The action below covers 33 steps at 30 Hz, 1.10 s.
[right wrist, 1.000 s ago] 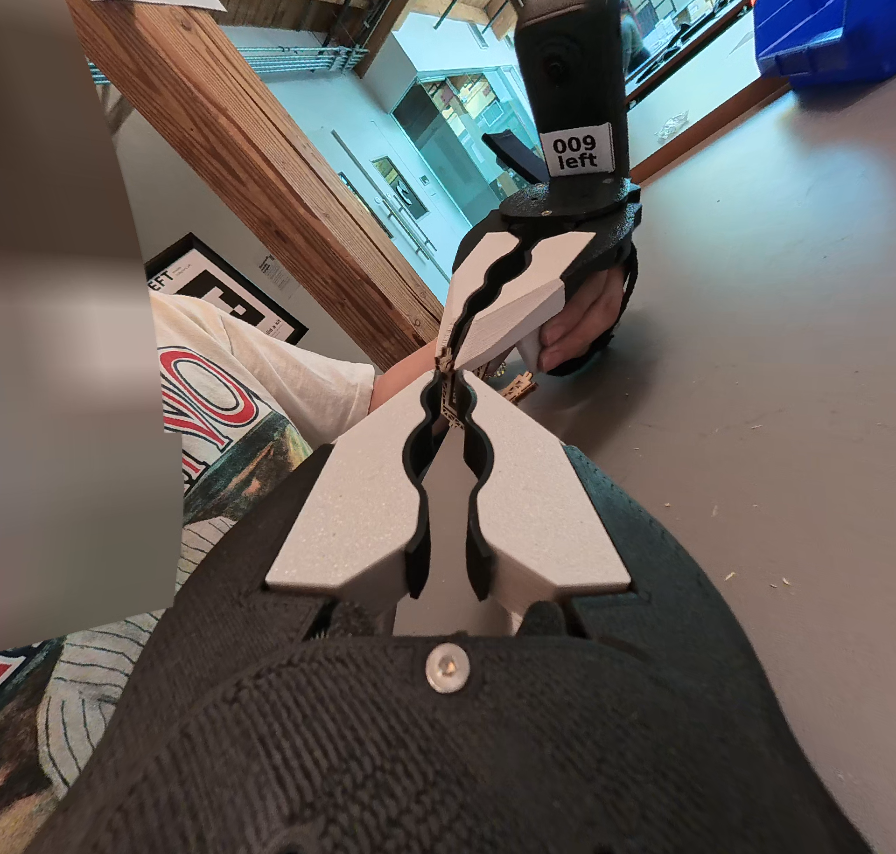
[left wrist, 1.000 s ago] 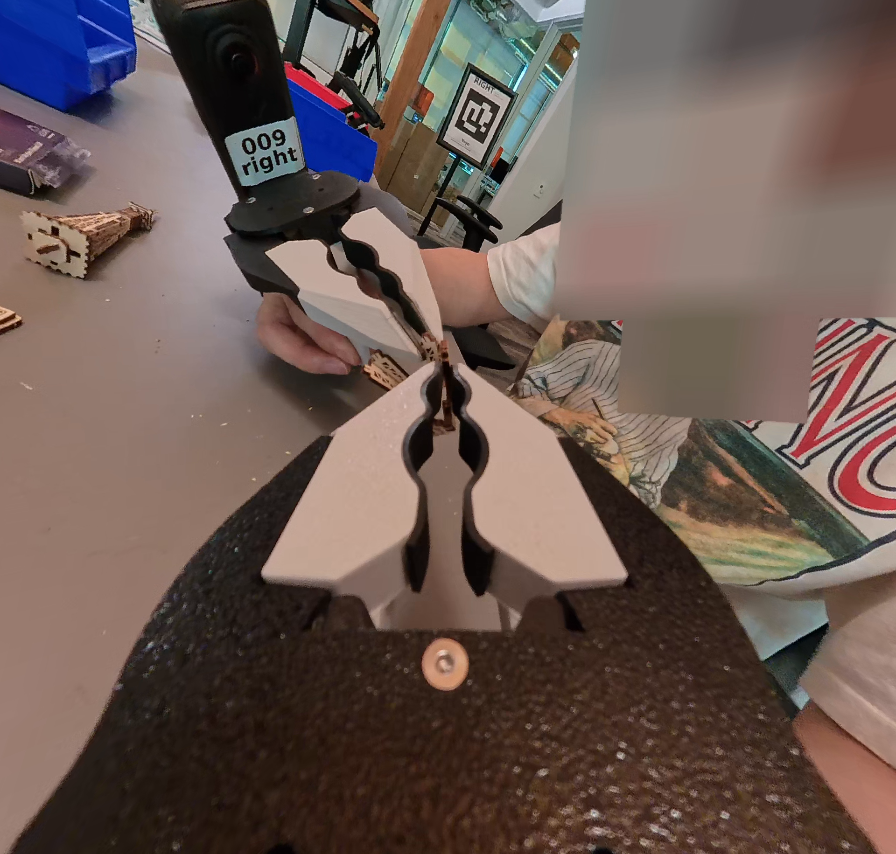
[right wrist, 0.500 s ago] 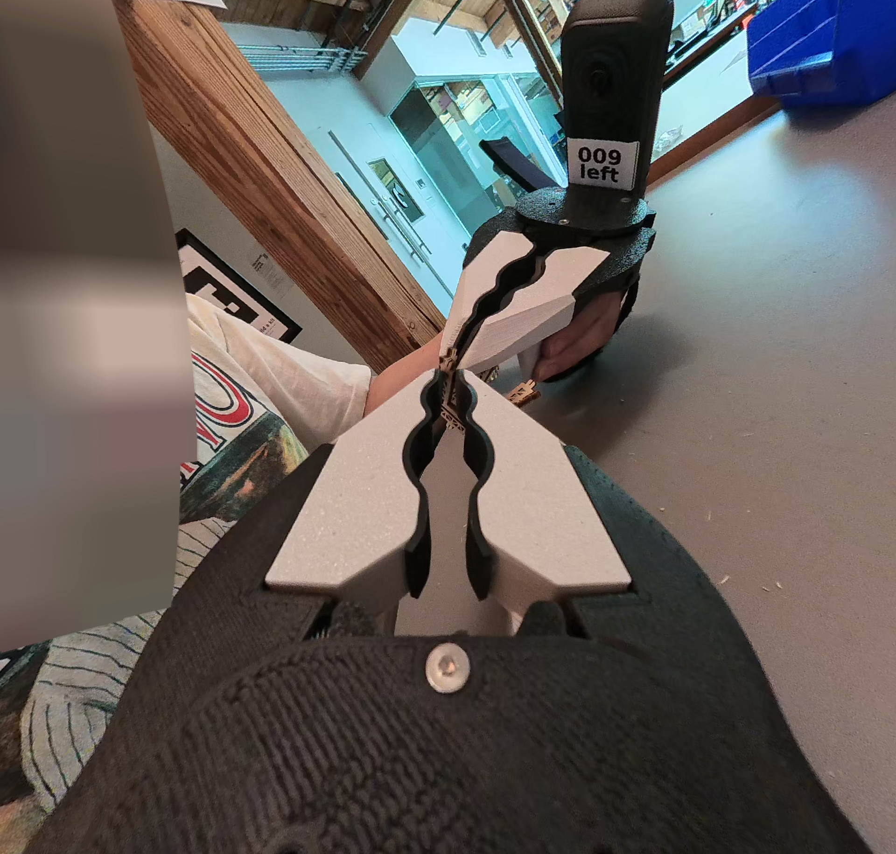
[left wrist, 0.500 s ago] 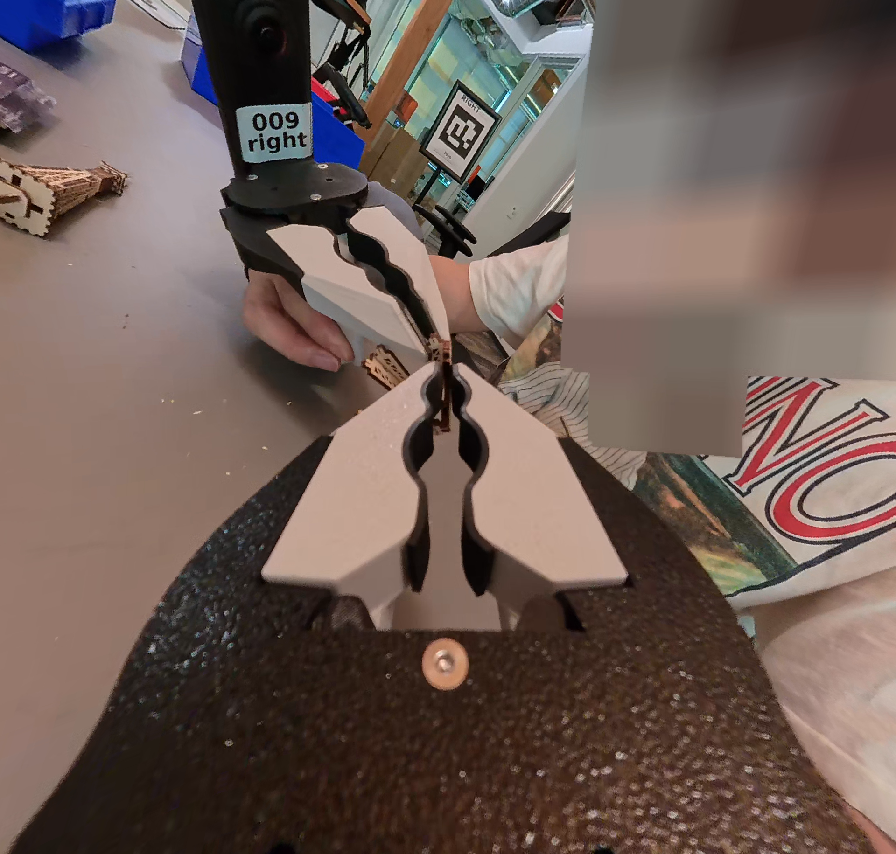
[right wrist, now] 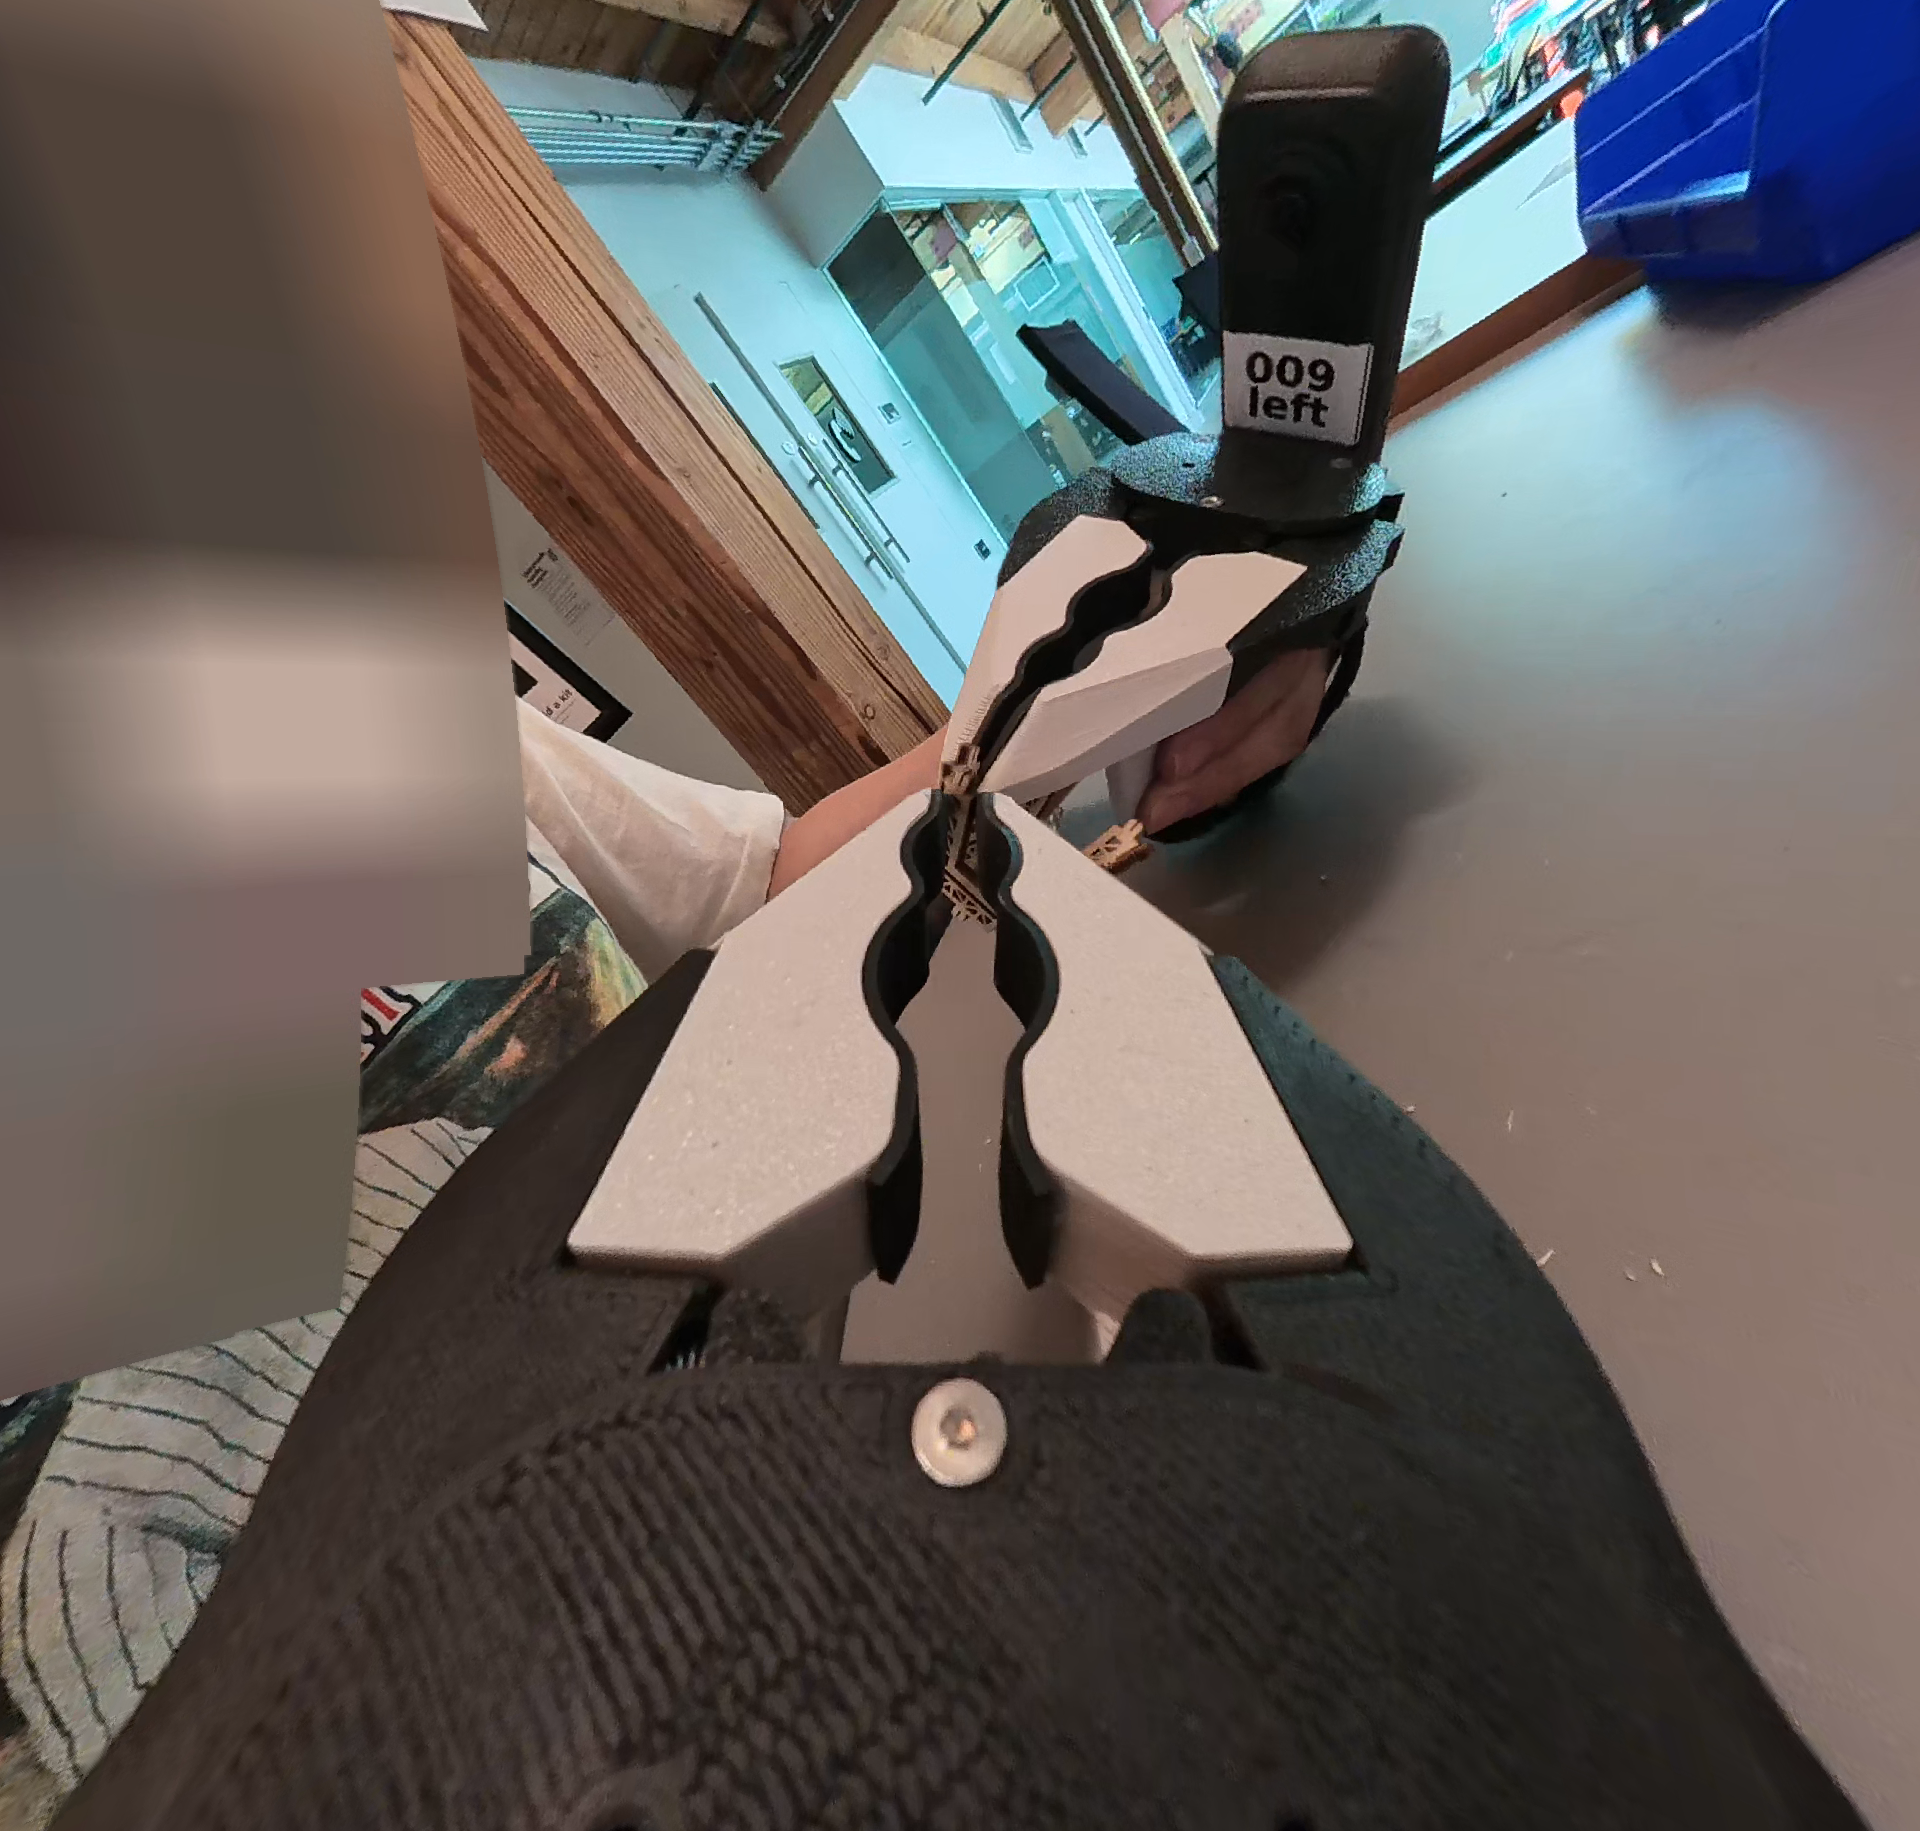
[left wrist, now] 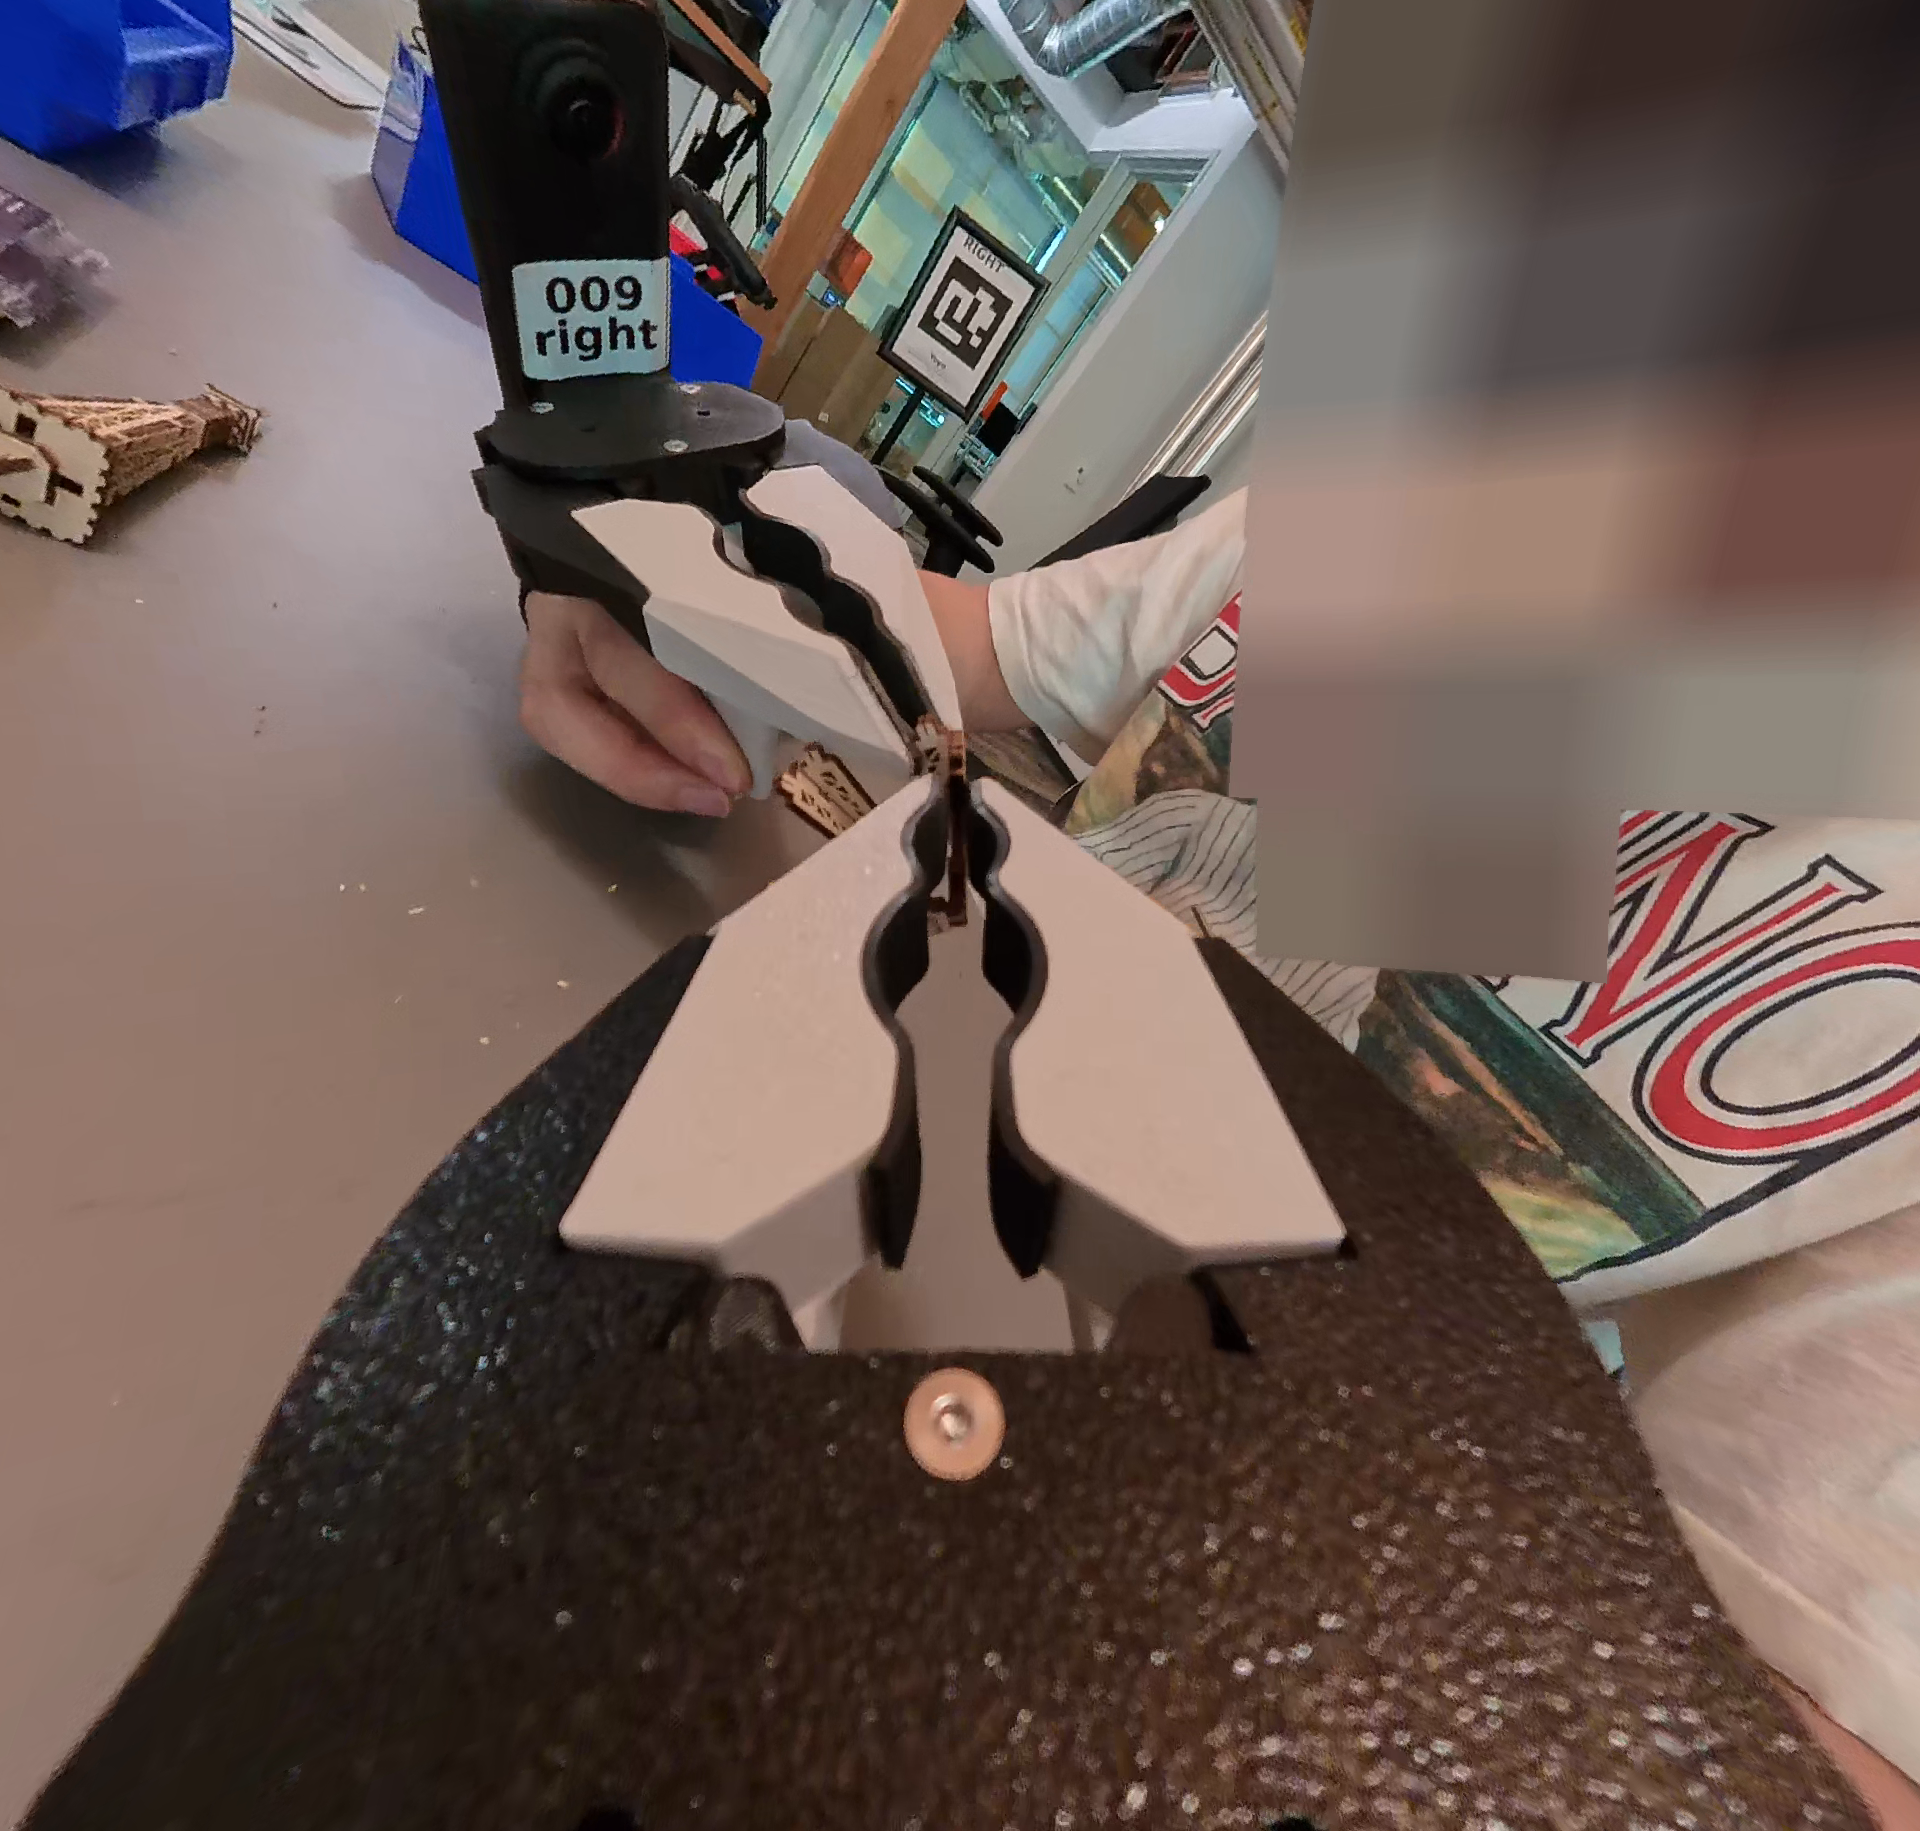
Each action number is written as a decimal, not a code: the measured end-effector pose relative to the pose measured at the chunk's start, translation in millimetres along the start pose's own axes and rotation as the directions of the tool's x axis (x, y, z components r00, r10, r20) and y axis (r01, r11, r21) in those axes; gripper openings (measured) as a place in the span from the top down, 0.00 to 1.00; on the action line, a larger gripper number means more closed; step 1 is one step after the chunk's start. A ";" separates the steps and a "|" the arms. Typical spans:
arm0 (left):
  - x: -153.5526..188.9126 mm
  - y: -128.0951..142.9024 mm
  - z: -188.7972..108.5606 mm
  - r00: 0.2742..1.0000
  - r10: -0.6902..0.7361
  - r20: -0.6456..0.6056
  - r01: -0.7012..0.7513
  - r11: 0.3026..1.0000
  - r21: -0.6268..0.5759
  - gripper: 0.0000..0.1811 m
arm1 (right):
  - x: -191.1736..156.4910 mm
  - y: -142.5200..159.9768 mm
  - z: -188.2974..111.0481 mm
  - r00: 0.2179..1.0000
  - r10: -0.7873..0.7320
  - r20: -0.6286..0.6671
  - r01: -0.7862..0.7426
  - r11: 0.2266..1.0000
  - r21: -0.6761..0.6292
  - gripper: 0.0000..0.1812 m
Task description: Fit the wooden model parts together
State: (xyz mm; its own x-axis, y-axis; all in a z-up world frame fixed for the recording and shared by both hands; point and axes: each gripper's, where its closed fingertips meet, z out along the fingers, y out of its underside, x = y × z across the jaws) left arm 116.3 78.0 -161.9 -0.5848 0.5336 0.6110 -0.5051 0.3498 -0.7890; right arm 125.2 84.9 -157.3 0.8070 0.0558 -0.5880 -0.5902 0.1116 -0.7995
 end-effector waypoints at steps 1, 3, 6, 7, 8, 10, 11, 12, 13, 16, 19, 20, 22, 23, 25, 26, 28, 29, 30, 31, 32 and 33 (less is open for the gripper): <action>1.1 -0.2 0.4 1.000 0.009 -0.003 -0.009 1.000 -0.001 1.00 | -1.1 -0.3 0.3 1.000 -0.004 0.006 0.004 1.000 0.002 0.98; 2.6 0.3 0.7 1.000 0.024 -0.007 -0.024 1.000 -0.005 1.00 | -2.6 0.2 1.0 1.000 -0.006 0.016 0.006 1.000 -0.001 0.98; 3.8 2.3 0.6 1.000 0.024 -0.017 -0.024 1.000 -0.016 1.00 | -3.2 2.9 2.6 1.000 -0.001 0.025 0.001 1.000 -0.020 0.98; 4.6 2.4 1.5 0.999 0.029 -0.022 -0.030 0.999 -0.018 1.00 | -4.5 3.1 2.5 0.999 -0.001 0.035 0.001 1.000 -0.022 0.98; 4.9 2.6 2.1 0.999 0.034 -0.022 -0.034 0.999 -0.021 1.00 | -5.1 3.2 2.3 0.999 0.004 0.043 -0.003 1.000 -0.023 0.98; 5.2 4.1 2.2 0.999 0.037 -0.025 -0.037 0.999 -0.031 1.00 | -5.3 4.7 2.8 0.998 0.026 0.056 -0.024 0.999 -0.033 0.98; 5.8 5.6 2.3 0.999 0.040 -0.030 -0.042 0.998 -0.040 1.00 | -5.8 6.1 3.6 0.997 0.035 0.063 -0.032 0.999 -0.043 0.98; 6.8 7.9 2.7 0.998 0.042 -0.036 -0.044 0.998 -0.053 1.00 | -6.5 8.2 4.4 0.996 0.047 0.073 -0.043 0.997 -0.058 0.98; 7.9 9.4 3.4 0.998 0.045 -0.043 -0.048 0.997 -0.063 1.00 | -7.9 9.8 5.2 0.995 0.052 0.083 -0.047 0.997 -0.069 0.98; 8.0 13.1 4.2 0.998 0.045 -0.046 -0.049 0.995 -0.086 1.00 | -8.1 13.1 6.0 0.994 0.068 0.087 -0.060 0.994 -0.090 0.98; 6.9 15.0 3.4 0.998 0.046 -0.044 -0.050 0.994 -0.097 1.00 | -6.5 15.0 6.7 0.992 0.089 0.086 -0.080 0.991 -0.105 0.98; 7.4 15.3 3.8 0.998 0.047 -0.046 -0.051 0.994 -0.100 1.00 | -7.0 15.4 6.9 0.991 0.093 0.092 -0.083 0.991 -0.108 0.98; 8.5 15.6 4.9 0.997 0.056 -0.053 -0.061 0.993 -0.103 1.00 | -8.5 16.0 6.8 0.990 0.095 0.102 -0.083 0.990 -0.114 0.98; 9.0 15.2 5.4 0.996 0.062 -0.056 -0.068 0.993 -0.100 1.00 | -9.3 15.7 6.7 0.990 0.093 0.107 -0.081 0.990 -0.112 0.98; 9.4 14.8 5.6 0.995 0.082 -0.052 -0.087 0.992 -0.092 1.00 | -9.8 15.3 6.3 0.991 0.085 0.105 -0.074 0.991 -0.108 0.98; 8.1 14.7 4.8 0.995 0.088 -0.040 -0.091 0.992 -0.090 1.00 | -8.6 15.6 6.4 0.992 0.084 0.095 -0.074 0.991 -0.109 0.98; 3.8 10.5 2.1 0.995 0.100 0.000 -0.100 0.993 -0.064 1.00 | -3.9 11.5 4.7 0.993 0.094 0.074 -0.088 0.993 -0.080 0.99; 3.0 9.9 1.4 0.994 0.106 0.010 -0.105 0.993 -0.060 1.00 | -2.8 10.7 4.5 0.992 0.102 0.072 -0.096 0.993 -0.075 0.99; 3.5 11.1 1.2 0.994 0.112 0.009 -0.111 0.992 -0.067 0.99 | -3.1 11.9 5.2 0.992 0.103 0.075 -0.097 0.992 -0.083 0.98; 4.4 11.5 1.2 0.993 0.118 0.008 -0.118 0.991 -0.068 0.99 | -3.9 13.0 5.9 0.992 0.099 0.076 -0.092 0.992 -0.091 0.98; 4.5 10.2 1.1 0.992 0.126 0.012 -0.125 0.990 -0.060 0.99 | -4.2 13.4 6.2 0.992 0.097 0.076 -0.090 0.991 -0.094 0.99; 4.9 9.2 0.9 0.991 0.130 0.012 -0.129 0.990 -0.051 0.99 | -4.5 13.5 6.2 0.992 0.099 0.079 -0.091 0.991 -0.095 0.99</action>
State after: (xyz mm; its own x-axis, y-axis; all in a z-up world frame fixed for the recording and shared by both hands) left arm 108.2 83.1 -166.0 -0.6531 0.5652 0.5040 -0.3923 0.3167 -0.8636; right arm 113.7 92.3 -164.7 0.7438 0.1448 -0.6525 -0.6607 0.0115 -0.7506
